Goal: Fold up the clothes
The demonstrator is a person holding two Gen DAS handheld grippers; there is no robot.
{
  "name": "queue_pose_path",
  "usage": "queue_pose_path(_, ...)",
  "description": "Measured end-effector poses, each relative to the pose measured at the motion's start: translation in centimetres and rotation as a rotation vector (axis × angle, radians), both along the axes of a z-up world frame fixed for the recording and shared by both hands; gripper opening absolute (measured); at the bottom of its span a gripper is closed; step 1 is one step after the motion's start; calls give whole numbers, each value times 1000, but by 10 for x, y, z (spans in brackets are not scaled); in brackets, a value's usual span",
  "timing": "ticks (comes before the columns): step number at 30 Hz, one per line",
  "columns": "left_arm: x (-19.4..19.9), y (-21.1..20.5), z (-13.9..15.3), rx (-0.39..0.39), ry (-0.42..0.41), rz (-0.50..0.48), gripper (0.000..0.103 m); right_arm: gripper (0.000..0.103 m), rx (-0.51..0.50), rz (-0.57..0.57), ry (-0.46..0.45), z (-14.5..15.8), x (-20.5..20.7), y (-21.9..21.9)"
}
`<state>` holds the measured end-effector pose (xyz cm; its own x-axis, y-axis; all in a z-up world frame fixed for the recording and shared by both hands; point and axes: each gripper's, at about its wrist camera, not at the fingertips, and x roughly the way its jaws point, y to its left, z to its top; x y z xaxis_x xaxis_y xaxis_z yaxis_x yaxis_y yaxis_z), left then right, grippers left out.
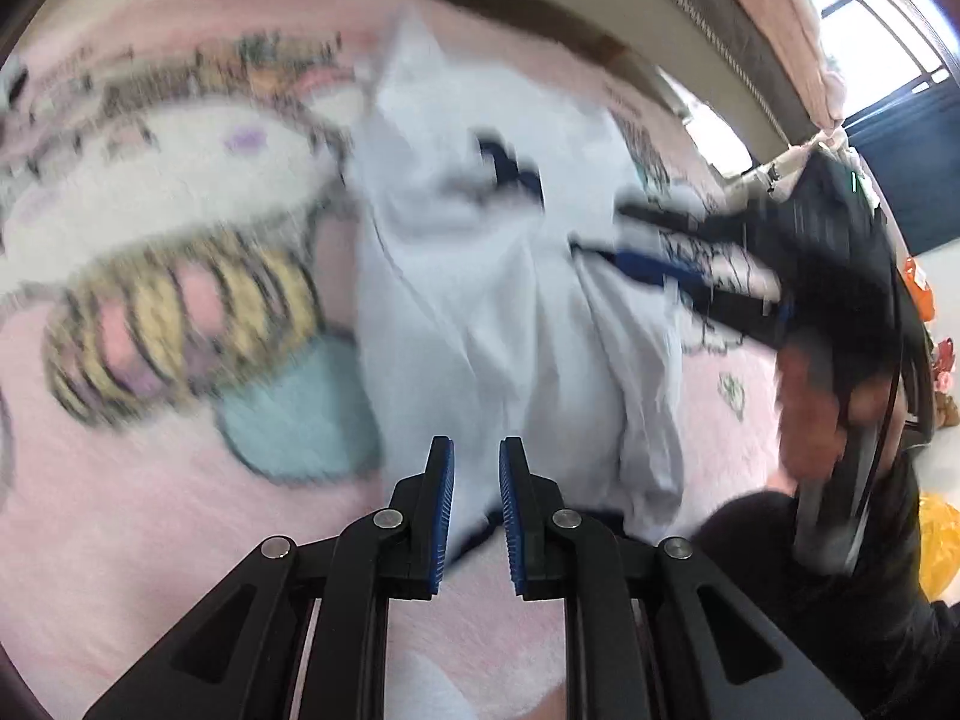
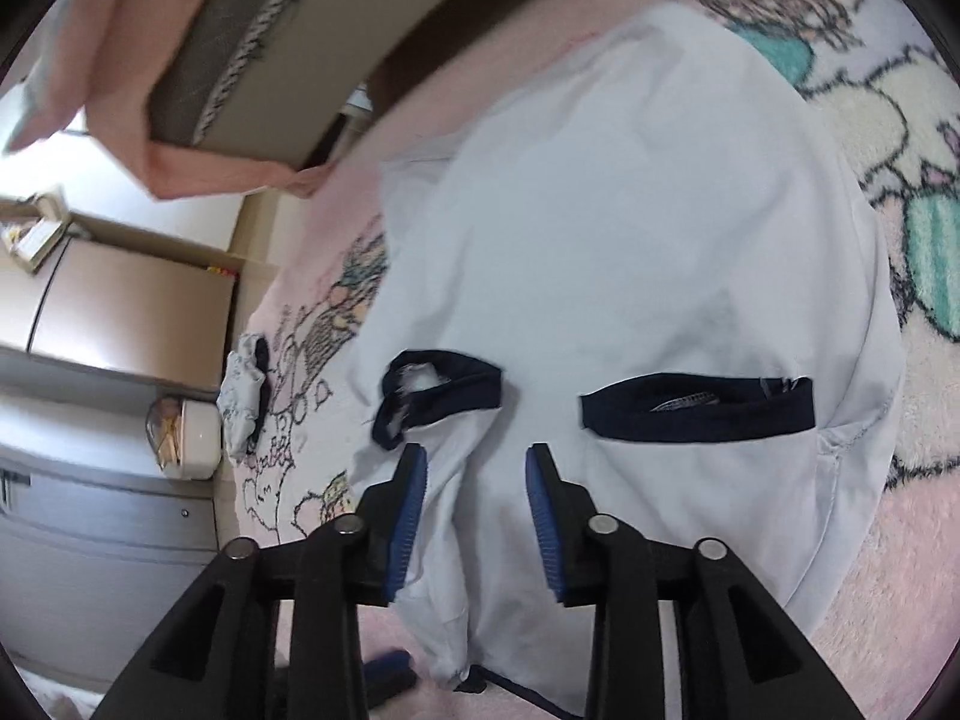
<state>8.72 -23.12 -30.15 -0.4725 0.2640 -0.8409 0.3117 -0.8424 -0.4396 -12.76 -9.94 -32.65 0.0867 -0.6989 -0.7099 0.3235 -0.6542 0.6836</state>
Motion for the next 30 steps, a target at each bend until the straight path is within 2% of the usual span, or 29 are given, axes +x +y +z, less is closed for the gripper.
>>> queue_pose_path(2, -9, -14, 13, -46, 28, -12, 14, 40, -19, 32, 9, 1, 13, -3)
queue_pose_path(5, -28, -34, 29, -115, 55, -46, 14, 40, 2, 63, -33, -12, 31, -12)
queue_pose_path(8, -58, -43, 35, -206, 53, -125, 14, 40, 51, 85, -30, -21, 42, -18)
queue_pose_path(10, -77, -43, 33, -263, 45, -179, 14, 40, 48, 92, -26, -22, 45, -21)
queue_pose_path(12, -96, -45, 28, -243, 38, -237, 15, 40, 34, 84, -22, -22, 47, -21)
queue_pose_path(17, -136, -42, 5, -198, -82, -312, 17, 40, 33, 81, -30, -27, 50, -24)
queue_pose_path(22, -150, -33, 1, -198, -130, -335, 19, 40, 34, 89, -32, -31, 53, -30)
queue_pose_path(23, -152, -33, 2, -193, -131, -334, 21, 40, 36, 91, -33, -32, 53, -31)
queue_pose_path(25, -155, -31, 7, -200, -116, -333, 38, 40, 38, 90, -37, -33, 54, -31)
queue_pose_path(26, -157, -29, 9, -219, -108, -333, 68, 40, 38, 88, -39, -34, 54, -30)
queue_pose_path(27, -157, -26, 12, -244, -99, -336, 89, 40, 38, 88, -43, -35, 54, -30)
queue_pose_path(30, -160, -21, 15, -248, -77, -345, 89, 40, 40, 89, -53, -37, 54, -31)
